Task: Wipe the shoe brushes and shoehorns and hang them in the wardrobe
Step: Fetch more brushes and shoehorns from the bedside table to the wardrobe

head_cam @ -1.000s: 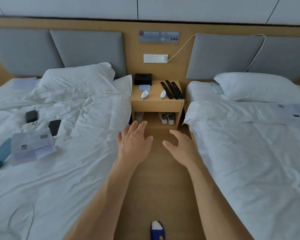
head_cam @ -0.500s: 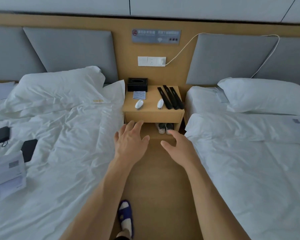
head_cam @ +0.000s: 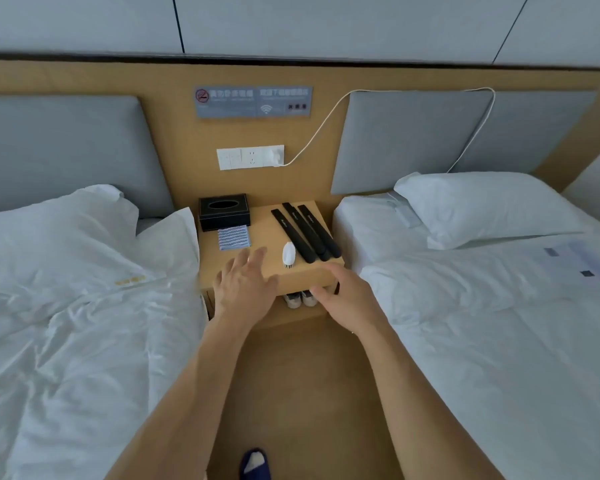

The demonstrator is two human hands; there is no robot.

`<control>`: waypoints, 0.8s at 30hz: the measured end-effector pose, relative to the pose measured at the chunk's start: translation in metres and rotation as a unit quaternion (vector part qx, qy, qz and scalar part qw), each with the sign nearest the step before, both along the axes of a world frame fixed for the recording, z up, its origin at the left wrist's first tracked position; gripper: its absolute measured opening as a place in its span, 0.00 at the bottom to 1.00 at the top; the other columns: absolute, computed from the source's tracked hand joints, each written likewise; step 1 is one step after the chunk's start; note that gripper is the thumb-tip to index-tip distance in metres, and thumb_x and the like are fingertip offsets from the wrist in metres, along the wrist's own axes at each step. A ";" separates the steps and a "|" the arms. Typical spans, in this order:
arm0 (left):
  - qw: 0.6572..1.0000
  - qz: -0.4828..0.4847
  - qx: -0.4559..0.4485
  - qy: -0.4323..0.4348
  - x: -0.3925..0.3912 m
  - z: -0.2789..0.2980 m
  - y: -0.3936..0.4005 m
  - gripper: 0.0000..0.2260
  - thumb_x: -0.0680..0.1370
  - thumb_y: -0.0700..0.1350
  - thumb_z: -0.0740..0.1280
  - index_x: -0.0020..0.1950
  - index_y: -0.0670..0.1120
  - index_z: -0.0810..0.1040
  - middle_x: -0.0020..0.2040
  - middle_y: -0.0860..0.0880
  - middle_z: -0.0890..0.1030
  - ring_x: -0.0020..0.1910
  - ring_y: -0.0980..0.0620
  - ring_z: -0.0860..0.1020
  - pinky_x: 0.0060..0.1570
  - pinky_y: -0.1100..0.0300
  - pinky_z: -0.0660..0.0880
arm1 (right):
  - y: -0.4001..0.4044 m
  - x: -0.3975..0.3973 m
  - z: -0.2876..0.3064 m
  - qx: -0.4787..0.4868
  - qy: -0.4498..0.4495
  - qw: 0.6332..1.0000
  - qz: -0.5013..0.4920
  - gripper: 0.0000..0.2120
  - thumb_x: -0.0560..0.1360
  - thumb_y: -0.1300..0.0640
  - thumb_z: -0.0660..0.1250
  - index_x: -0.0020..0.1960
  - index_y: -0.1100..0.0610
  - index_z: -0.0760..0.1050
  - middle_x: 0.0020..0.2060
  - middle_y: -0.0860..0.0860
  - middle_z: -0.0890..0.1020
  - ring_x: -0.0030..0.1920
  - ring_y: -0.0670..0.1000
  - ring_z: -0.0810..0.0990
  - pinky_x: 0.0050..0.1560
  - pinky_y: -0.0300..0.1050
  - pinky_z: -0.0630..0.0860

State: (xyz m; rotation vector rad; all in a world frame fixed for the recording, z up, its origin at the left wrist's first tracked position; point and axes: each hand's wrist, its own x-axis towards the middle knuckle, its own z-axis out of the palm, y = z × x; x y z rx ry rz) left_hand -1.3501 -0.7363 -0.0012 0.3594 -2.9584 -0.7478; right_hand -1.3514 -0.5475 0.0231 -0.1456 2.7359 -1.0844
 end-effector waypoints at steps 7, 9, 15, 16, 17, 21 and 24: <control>0.999 0.001 0.010 -0.043 -0.074 -0.030 -0.046 0.26 0.79 0.55 0.64 0.76 0.54 0.63 0.75 0.48 0.68 0.71 0.42 0.68 0.68 0.41 0.68 | -0.033 -0.065 -0.022 0.020 -0.034 0.999 -0.022 0.25 0.79 0.47 0.66 0.74 0.47 0.66 0.68 0.48 0.75 0.59 0.46 0.74 0.58 0.43 0.71; 0.998 0.007 0.009 -0.061 -0.091 -0.041 -0.058 0.26 0.80 0.55 0.64 0.76 0.54 0.63 0.74 0.48 0.68 0.71 0.42 0.69 0.68 0.42 0.68 | -0.042 -0.086 -0.031 0.024 -0.050 0.998 -0.015 0.25 0.79 0.47 0.66 0.75 0.47 0.65 0.69 0.49 0.74 0.66 0.51 0.73 0.61 0.45 0.72; 0.994 0.032 -0.001 -0.103 -0.150 -0.076 -0.091 0.25 0.80 0.55 0.64 0.76 0.55 0.62 0.74 0.49 0.69 0.70 0.42 0.70 0.67 0.43 0.68 | -0.069 -0.162 -0.064 0.044 -0.073 0.996 0.014 0.24 0.80 0.48 0.65 0.75 0.48 0.65 0.69 0.49 0.74 0.67 0.51 0.73 0.62 0.46 0.72; 0.993 0.037 -0.005 -0.114 -0.162 -0.083 -0.096 0.25 0.80 0.55 0.64 0.76 0.55 0.62 0.74 0.49 0.68 0.70 0.42 0.70 0.67 0.44 0.68 | -0.073 -0.178 -0.071 0.048 -0.080 0.995 0.019 0.24 0.80 0.48 0.64 0.75 0.48 0.65 0.69 0.49 0.74 0.66 0.51 0.74 0.61 0.46 0.73; 0.991 0.042 -0.006 -0.125 -0.175 -0.091 -0.101 0.25 0.80 0.55 0.63 0.76 0.55 0.63 0.74 0.49 0.68 0.69 0.42 0.70 0.67 0.44 0.68 | -0.077 -0.194 -0.078 0.053 -0.089 0.994 0.023 0.24 0.80 0.48 0.64 0.75 0.48 0.65 0.69 0.49 0.74 0.63 0.50 0.75 0.58 0.44 0.74; 0.983 0.069 0.007 -0.169 -0.227 -0.123 -0.118 0.25 0.80 0.55 0.63 0.76 0.55 0.62 0.74 0.48 0.70 0.68 0.42 0.71 0.65 0.44 0.69 | -0.093 -0.262 -0.105 0.056 -0.150 0.986 0.038 0.25 0.80 0.47 0.64 0.75 0.49 0.65 0.71 0.50 0.72 0.66 0.51 0.74 0.61 0.47 0.75; 0.974 0.079 0.033 -0.210 -0.267 -0.150 -0.127 0.25 0.80 0.55 0.63 0.76 0.54 0.62 0.72 0.47 0.72 0.67 0.42 0.73 0.63 0.46 0.72 | -0.102 -0.311 -0.128 0.037 -0.209 0.977 0.023 0.25 0.80 0.47 0.64 0.75 0.49 0.66 0.71 0.51 0.72 0.68 0.53 0.73 0.64 0.51 0.74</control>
